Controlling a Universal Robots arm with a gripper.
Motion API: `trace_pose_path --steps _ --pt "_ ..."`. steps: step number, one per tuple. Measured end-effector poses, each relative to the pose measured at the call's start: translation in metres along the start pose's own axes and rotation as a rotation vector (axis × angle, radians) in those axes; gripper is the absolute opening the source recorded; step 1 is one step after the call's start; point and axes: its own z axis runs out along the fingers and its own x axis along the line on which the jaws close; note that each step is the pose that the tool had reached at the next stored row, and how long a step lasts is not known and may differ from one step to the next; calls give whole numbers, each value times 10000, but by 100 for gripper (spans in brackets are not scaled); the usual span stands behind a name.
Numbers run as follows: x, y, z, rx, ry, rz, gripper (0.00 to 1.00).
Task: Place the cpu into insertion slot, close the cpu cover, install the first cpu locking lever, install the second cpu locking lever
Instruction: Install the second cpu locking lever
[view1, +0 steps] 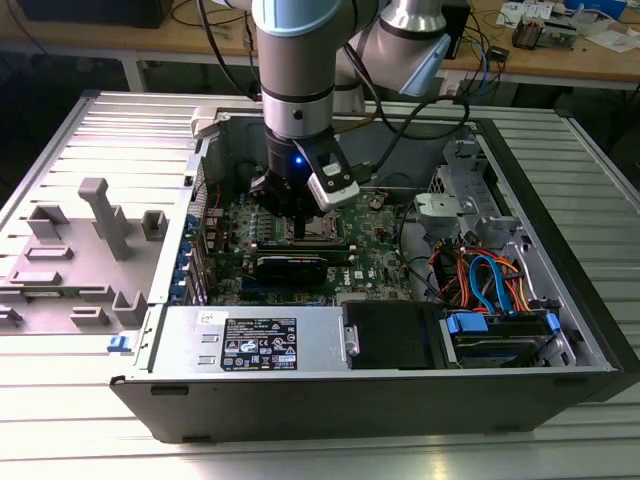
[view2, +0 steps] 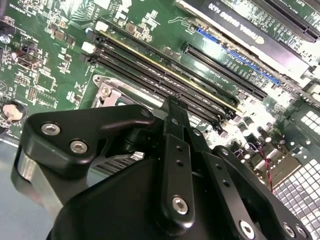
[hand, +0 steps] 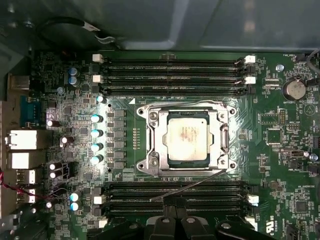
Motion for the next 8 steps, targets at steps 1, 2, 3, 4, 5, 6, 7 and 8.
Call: trace_pose_path --steps 1,2,3,4,5,6,7,8 --pt "8 0 1 -35 0 0 11" --pt "10 0 1 -68 1 -1 11" --pt "11 0 1 -89 0 0 11" --pt "11 0 1 -117 0 2 11" --pt "11 1 2 -144 -1 4 11" --pt "11 -1 -4 -144 0 1 11" --pt "10 0 -12 -145 0 1 11" --pt "10 0 -17 -144 1 1 11"
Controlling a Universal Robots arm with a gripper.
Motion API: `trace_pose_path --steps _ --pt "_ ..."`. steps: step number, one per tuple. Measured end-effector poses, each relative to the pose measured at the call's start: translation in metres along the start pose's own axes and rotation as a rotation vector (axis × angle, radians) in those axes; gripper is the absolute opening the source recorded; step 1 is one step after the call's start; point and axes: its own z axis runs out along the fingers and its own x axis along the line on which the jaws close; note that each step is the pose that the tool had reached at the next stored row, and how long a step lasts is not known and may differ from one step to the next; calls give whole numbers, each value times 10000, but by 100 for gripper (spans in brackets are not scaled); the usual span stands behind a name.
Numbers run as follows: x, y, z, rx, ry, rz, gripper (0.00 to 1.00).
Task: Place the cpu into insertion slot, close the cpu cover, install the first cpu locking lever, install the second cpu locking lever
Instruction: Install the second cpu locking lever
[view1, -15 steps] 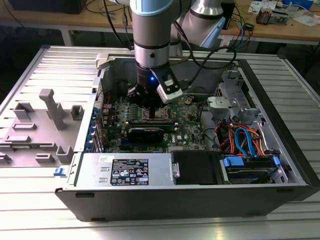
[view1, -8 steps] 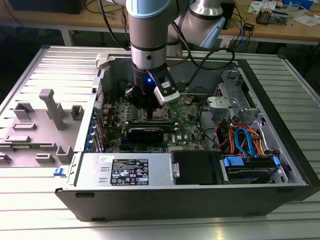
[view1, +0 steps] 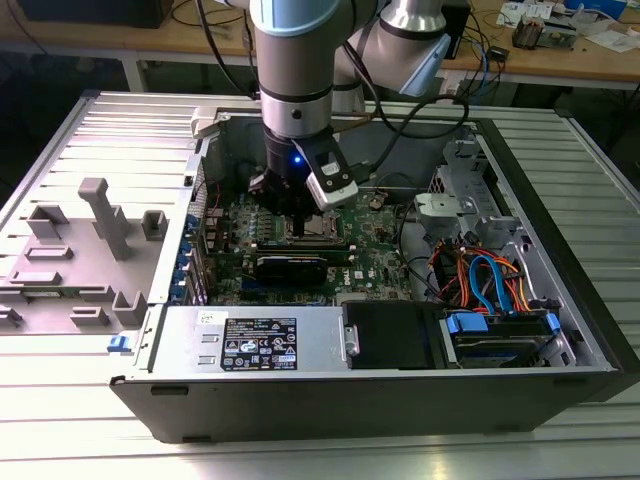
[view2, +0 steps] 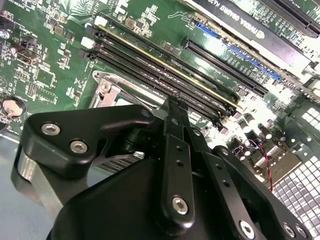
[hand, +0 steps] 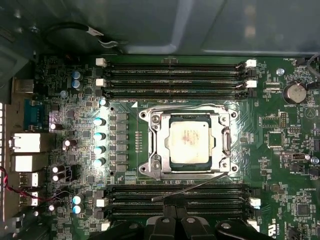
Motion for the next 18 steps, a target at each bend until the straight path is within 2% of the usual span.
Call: trace_pose_path --steps 7,12,16,18 --pt "8 0 -16 -22 1 0 11" --pt "39 0 7 -147 -1 -6 11" --pt "55 -17 49 -215 1 -22 11" --pt "64 -24 74 -276 0 -33 11"
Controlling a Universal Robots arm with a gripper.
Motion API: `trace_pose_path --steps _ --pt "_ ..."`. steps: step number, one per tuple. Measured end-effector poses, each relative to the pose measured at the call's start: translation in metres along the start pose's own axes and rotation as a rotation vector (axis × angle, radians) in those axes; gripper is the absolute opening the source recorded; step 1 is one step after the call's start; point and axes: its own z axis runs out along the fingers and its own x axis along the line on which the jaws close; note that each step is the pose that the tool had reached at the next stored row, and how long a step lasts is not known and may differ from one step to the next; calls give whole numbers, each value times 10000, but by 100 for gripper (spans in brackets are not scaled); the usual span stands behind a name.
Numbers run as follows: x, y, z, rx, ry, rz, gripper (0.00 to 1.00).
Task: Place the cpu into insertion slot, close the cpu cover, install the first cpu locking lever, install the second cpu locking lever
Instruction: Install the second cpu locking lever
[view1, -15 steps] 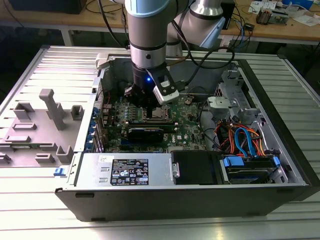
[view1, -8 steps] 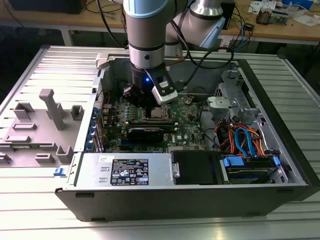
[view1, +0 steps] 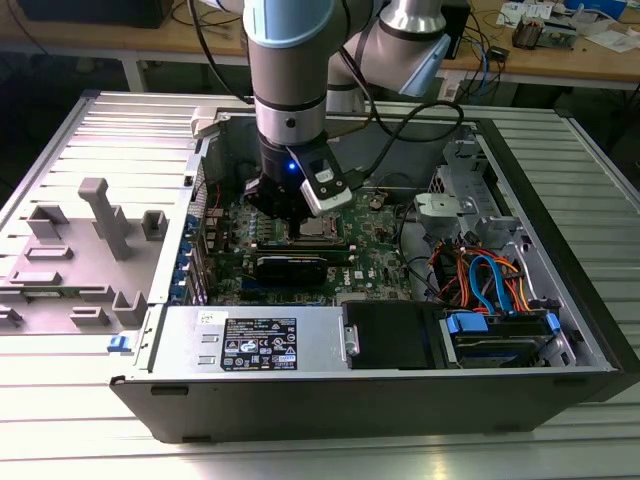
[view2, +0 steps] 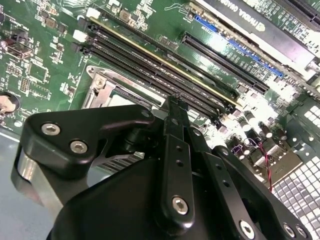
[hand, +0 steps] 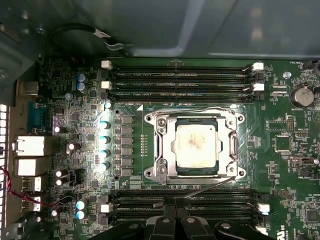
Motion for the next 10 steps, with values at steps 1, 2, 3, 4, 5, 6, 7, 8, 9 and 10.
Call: trace_pose_path --steps 1,2,3,4,5,6,7,8,9,10 --pt "8 -8 17 -44 1 -2 11" --pt "14 -18 30 -77 0 -3 11" --pt "20 -26 39 -102 1 -1 11" --pt "26 -38 51 -137 0 -2 11" --pt "30 -48 60 -159 0 -4 11" --pt "39 -68 75 -207 0 -3 11" --pt "45 -76 83 -235 0 -2 11" --pt "50 -83 89 -265 0 -2 11" --pt "57 -89 98 -314 1 -2 11" --pt "63 -93 105 -356 -1 -4 11"
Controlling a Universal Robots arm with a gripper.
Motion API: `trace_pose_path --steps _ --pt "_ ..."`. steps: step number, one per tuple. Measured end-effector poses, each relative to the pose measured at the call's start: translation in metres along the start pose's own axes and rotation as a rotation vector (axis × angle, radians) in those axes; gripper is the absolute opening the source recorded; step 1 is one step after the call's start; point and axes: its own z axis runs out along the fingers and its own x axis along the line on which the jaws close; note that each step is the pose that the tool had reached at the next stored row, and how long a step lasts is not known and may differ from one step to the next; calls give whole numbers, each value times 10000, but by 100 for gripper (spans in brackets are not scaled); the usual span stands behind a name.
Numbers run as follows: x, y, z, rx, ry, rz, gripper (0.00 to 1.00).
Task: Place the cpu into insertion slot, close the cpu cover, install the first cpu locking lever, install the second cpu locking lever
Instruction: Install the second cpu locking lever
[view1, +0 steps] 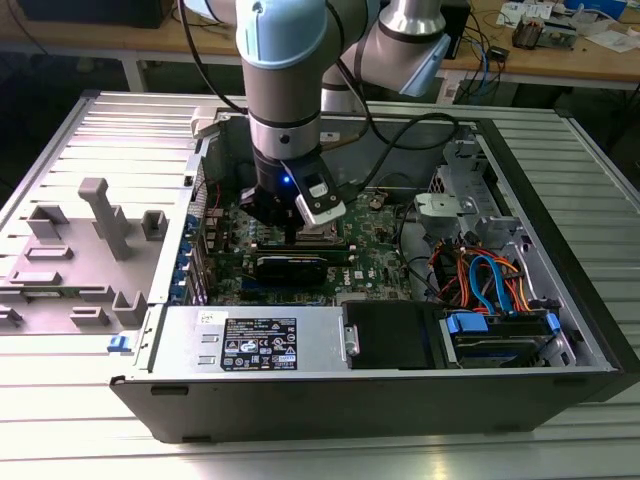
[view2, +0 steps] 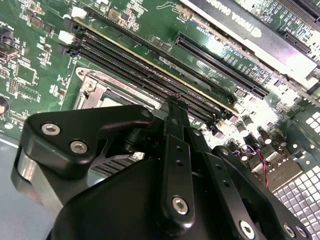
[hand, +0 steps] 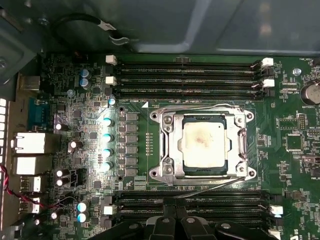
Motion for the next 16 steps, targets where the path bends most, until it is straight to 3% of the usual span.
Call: trace_pose_path --steps 2,16 --pt "5 -2 8 -50 0 -3 11" --pt "7 -3 8 -63 1 -2 11"
